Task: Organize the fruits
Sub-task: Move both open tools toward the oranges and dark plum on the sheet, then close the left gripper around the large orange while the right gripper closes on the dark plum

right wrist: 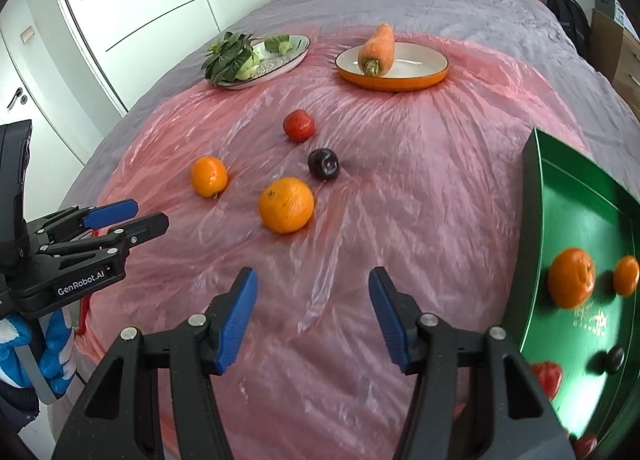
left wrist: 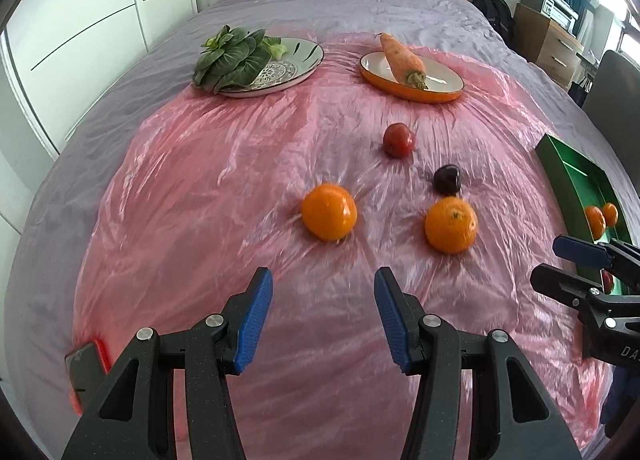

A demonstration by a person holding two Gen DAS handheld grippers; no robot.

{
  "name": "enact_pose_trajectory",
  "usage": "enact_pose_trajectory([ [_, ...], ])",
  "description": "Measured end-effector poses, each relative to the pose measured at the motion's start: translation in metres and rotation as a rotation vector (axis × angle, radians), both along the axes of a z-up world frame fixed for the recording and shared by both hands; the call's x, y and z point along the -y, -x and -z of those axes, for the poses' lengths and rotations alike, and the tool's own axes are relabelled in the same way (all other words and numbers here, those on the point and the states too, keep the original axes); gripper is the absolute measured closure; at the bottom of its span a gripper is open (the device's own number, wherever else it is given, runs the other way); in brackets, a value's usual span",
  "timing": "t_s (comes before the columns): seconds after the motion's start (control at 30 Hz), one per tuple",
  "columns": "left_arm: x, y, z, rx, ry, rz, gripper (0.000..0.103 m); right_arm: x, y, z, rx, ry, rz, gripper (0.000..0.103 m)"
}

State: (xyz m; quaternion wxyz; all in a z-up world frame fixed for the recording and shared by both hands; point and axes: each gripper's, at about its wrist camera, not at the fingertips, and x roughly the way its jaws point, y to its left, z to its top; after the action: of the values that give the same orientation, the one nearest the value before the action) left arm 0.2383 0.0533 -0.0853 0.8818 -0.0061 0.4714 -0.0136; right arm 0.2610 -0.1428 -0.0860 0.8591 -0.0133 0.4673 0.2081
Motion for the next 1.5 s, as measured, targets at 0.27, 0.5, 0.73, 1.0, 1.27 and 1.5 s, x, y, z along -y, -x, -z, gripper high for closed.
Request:
enact_pose_trajectory([
  [0.27,0.002,-0.019,0.004,0.003,0.002,0.002,0.056,0.002,-0.023,-0.002,0.016,0.002,-0.005,0.012],
  [0.5,0.003,-0.028,0.009,0.001,0.005,0.004,0.056,0.000,-0.039,-0.004,0.029,0.004,-0.011,0.012],
  [0.73,0.005,-0.036,0.014,0.000,-0.001,0.007,0.056,-0.003,-0.050,-0.004,0.038,0.000,-0.016,0.012],
  [1.0,0.004,-0.043,0.021,-0.004,0.004,0.007,0.056,-0.006,-0.060,-0.001,0.035,-0.009,-0.014,0.012],
  [1.27,0.005,-0.048,0.025,-0.004,0.008,0.012,0.056,-0.009,-0.071,0.004,0.030,-0.014,-0.007,0.012],
  [1.5,0.005,-0.049,0.030,-0.007,0.011,0.010,0.056,-0.015,-0.082,0.009,0.022,-0.017,-0.013,0.013],
])
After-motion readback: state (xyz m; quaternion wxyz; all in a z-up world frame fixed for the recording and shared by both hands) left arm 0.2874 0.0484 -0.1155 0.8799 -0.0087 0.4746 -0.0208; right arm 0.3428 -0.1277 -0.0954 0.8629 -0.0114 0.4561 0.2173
